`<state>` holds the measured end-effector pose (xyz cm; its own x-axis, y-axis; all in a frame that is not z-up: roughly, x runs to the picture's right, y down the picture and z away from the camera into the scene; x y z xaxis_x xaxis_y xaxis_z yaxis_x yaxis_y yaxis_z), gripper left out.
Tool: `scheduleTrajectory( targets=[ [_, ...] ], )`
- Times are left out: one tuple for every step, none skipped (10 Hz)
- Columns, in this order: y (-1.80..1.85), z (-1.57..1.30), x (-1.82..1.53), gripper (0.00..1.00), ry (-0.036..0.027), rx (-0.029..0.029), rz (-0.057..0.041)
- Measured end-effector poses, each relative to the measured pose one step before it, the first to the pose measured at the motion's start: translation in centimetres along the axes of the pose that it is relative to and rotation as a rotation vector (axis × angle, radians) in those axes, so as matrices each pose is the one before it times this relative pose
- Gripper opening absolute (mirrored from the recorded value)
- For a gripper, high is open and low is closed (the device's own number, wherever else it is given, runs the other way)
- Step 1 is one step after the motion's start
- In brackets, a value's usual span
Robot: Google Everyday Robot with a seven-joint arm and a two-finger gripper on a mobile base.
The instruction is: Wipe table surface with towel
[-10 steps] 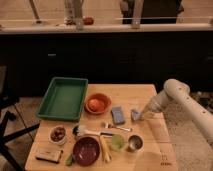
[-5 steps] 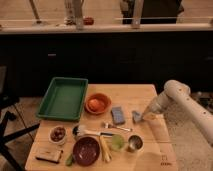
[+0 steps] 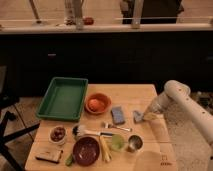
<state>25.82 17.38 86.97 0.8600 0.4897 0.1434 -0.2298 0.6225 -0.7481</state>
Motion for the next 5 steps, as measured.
scheduleTrajectory(
  targets=[
    [-0.098, 0.021, 0.077, 0.0, 0.00157, 0.00146, 0.00407],
    [-0.052, -0.002, 0.137, 0.0, 0.00426, 0.00173, 0.00457],
    [-0.098, -0.158, 0.177, 0.0, 0.0087, 0.00582, 0.00763],
    [-0.244, -0.17, 0.213, 0.0, 0.00455, 0.01087, 0.00842],
    [-0.236, -0.153, 0.185, 0.0, 0.00567, 0.00794, 0.0079]
  ],
)
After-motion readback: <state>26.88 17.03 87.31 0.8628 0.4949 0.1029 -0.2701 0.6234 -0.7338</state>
